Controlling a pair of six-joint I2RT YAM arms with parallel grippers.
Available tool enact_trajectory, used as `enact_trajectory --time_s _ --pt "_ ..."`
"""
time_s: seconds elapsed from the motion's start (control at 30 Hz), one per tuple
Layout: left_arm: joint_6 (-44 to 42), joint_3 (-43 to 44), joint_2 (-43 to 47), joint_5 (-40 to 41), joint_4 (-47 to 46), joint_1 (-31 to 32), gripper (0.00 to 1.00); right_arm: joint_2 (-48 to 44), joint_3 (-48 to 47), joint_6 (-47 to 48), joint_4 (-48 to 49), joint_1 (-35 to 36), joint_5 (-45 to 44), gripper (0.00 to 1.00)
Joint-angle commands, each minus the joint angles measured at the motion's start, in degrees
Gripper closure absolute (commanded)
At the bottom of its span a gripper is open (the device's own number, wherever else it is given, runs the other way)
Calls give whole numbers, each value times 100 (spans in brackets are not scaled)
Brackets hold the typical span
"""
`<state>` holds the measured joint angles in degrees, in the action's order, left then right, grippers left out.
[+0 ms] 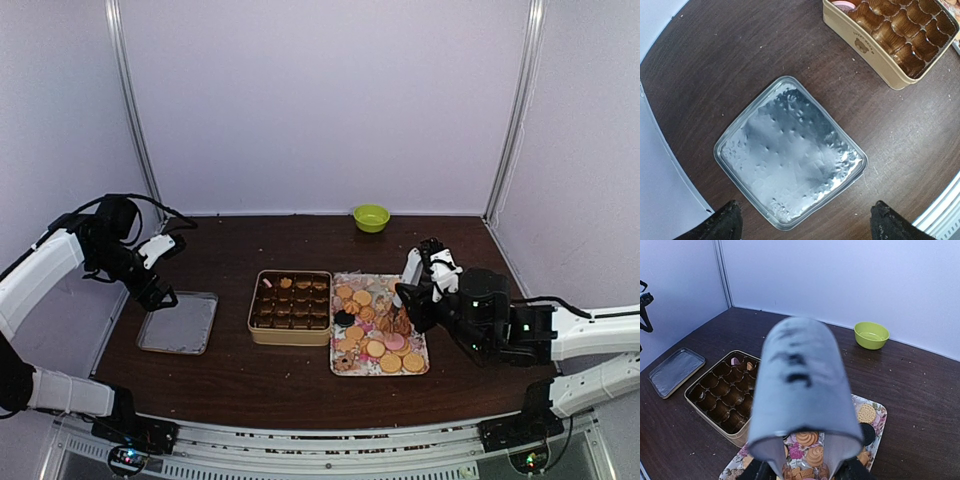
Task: Pack the cookies
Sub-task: Pick up the fake cookies from the plate.
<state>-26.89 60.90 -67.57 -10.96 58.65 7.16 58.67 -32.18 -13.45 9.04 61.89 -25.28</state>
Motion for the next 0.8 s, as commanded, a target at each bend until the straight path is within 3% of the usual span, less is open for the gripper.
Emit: enact_trajectory --time_s 0.0,0.5,0.77 --pt "20 142 2 -109 22 -41 9 -106 25 -179 -224 113 -400 59" --pt "16 110 48 -74 19 -39 9 377 165 -383 81 153 -344 58" --pt "41 132 7 -119 16 -39 9 195 174 -365 130 164 -334 66"
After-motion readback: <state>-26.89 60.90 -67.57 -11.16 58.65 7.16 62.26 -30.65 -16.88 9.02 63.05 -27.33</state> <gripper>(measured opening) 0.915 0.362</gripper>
